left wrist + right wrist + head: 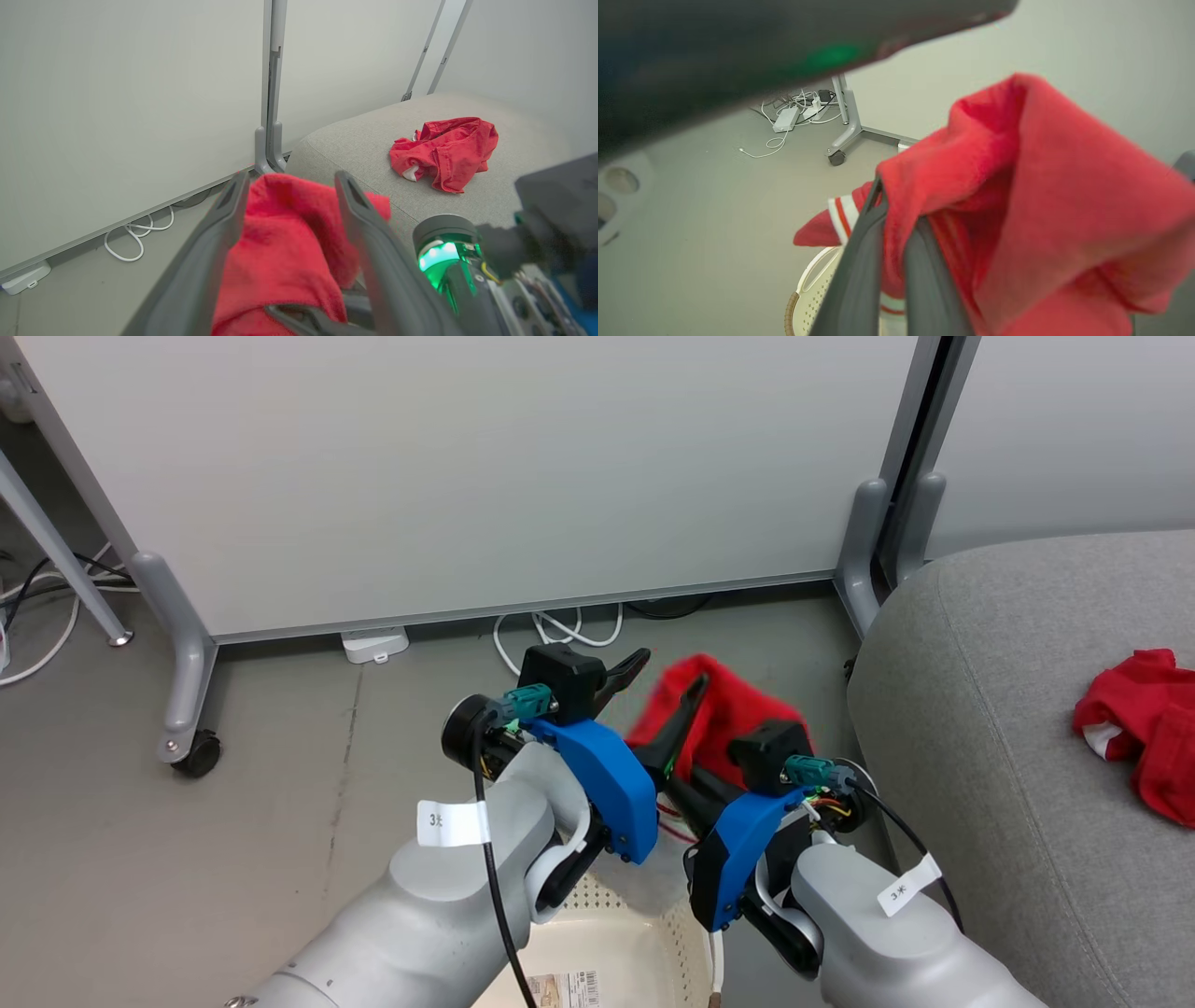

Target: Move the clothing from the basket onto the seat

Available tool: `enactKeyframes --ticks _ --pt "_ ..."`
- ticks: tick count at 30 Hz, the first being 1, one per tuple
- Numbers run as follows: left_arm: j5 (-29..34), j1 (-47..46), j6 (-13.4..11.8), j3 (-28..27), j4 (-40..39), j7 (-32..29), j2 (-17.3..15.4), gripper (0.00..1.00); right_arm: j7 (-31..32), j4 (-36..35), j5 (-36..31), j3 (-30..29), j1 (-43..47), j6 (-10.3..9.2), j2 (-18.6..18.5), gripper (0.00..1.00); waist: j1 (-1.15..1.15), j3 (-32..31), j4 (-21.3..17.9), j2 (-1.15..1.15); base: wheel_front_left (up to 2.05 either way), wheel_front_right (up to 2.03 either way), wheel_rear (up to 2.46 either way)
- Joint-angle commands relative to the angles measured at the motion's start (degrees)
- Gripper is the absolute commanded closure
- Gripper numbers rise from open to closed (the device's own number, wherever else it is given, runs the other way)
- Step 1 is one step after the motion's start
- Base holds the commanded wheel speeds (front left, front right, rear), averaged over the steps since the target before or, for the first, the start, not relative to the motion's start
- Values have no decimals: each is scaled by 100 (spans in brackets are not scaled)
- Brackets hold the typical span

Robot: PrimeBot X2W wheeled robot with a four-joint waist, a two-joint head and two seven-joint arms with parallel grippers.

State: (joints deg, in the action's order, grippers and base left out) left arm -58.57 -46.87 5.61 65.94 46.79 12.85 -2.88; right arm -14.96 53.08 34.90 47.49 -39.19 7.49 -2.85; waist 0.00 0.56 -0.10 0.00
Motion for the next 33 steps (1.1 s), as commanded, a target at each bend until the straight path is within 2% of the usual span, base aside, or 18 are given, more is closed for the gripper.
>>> enactKeyframes --ticks 1,13,17,24,29,33 --pt "8 -71 -10 17 35 55 -2 0 -33 -22 -9 -38 54 1 -6 100 0 0 -2 0 0 0 0" --pt "246 162 -13 -335 -26 236 -126 0 -34 -28 -175 -243 53 1 -5 100 0 32 47 0 0 0 0" --pt "586 437 -80 -774 -389 238 -322 0 -34 -56 -256 -308 19 1 -6 100 0 56 49 0 0 0 0" --pt "1538 1390 -124 -1733 -1290 241 -695 0 -34 -131 -425 -512 16 1 -5 100 0 73 13 0 0 0 0" --pt "2187 2235 -60 -2594 -1937 242 -834 0 -34 -195 -556 -628 66 1 -6 100 0 70 -42 0 0 0 0" --pt "2548 2755 -6 -3031 -2167 241 -890 0 -33 -218 -629 -681 82 1 -6 100 0 69 -79 0 0 0 0"
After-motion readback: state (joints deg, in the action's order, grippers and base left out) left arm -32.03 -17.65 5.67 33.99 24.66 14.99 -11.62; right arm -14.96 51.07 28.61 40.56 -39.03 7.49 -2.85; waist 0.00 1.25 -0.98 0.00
